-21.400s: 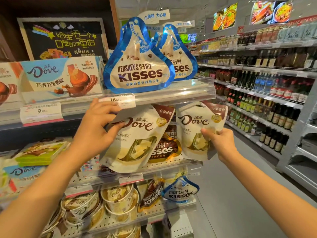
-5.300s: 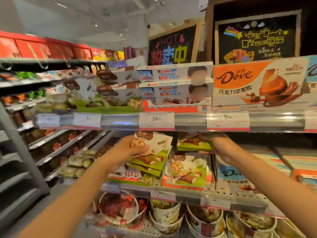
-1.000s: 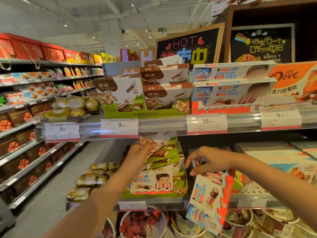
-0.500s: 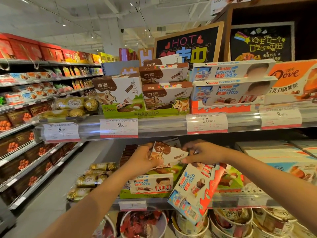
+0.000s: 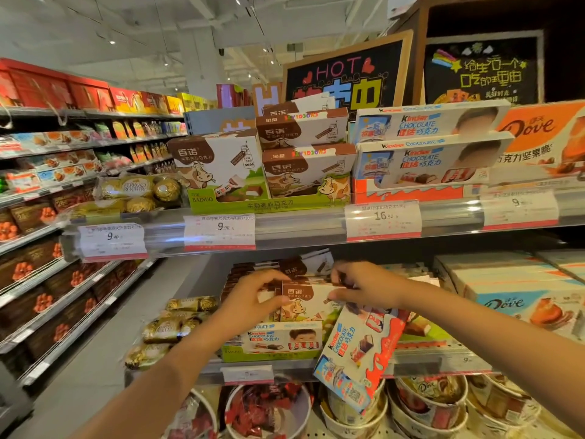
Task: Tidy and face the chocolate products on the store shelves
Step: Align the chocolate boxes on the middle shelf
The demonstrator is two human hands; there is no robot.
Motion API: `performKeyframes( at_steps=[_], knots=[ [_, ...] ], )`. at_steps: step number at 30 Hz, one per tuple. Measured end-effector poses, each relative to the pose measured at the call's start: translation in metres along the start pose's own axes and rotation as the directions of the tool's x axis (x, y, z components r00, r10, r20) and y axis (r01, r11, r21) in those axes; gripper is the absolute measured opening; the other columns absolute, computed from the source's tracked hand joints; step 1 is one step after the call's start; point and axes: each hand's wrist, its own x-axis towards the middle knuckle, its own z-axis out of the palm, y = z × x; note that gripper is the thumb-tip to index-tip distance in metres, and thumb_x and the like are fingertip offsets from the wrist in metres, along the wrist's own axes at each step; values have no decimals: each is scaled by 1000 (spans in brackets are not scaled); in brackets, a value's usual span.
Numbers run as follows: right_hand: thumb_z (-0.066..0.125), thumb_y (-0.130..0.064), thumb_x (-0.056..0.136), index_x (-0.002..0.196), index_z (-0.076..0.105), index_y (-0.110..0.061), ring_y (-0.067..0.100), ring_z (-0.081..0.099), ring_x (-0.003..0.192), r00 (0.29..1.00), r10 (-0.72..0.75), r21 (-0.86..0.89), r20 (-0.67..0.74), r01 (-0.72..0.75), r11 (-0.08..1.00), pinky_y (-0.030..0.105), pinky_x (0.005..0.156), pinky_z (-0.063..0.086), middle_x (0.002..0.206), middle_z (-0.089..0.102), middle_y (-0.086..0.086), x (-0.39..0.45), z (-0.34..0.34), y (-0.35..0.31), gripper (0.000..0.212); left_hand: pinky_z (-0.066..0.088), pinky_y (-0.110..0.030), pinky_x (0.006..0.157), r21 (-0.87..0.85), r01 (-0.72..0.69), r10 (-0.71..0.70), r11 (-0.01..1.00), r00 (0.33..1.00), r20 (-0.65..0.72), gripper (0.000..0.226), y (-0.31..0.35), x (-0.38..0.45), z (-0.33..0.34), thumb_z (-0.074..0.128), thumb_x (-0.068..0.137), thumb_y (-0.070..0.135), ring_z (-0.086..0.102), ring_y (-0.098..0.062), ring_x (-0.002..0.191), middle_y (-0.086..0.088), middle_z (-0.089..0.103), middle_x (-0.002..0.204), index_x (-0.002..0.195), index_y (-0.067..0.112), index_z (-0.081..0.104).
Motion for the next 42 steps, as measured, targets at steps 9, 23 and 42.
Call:
performKeyframes(
  at_steps=[9,23,42],
  knots=[
    [62,-37,87,96,43,-23,9,64,68,1000,6,46,21,-7,999,21,56,46,81,68,-1,1,21,2,25,39,-23,101,92,-51,53,994,999,-13,37,-15,-2,4,76,76,14,49,6,108,19,55,110,89,42,55],
    [72,-38,75,72,66,-6,8,66,65,885,269,219,-381,-197,956,18,66,46,67,69,1,-79,-69,58,33,34,-35,101,197,-214,216,957,976,12,15,38,19,38,59,79,43,46,-11,114,11,55,114,92,36,55],
    [71,-29,78,69,68,-6,0,58,53,725,332,282,-603,-196,939,14,56,44,61,65,0,-132,-63,91,25,44,-25,72,320,-17,-111,947,919,378,22,102,112,136,59,88,25,54,-16,88,-4,54,103,107,14,55]
  ],
)
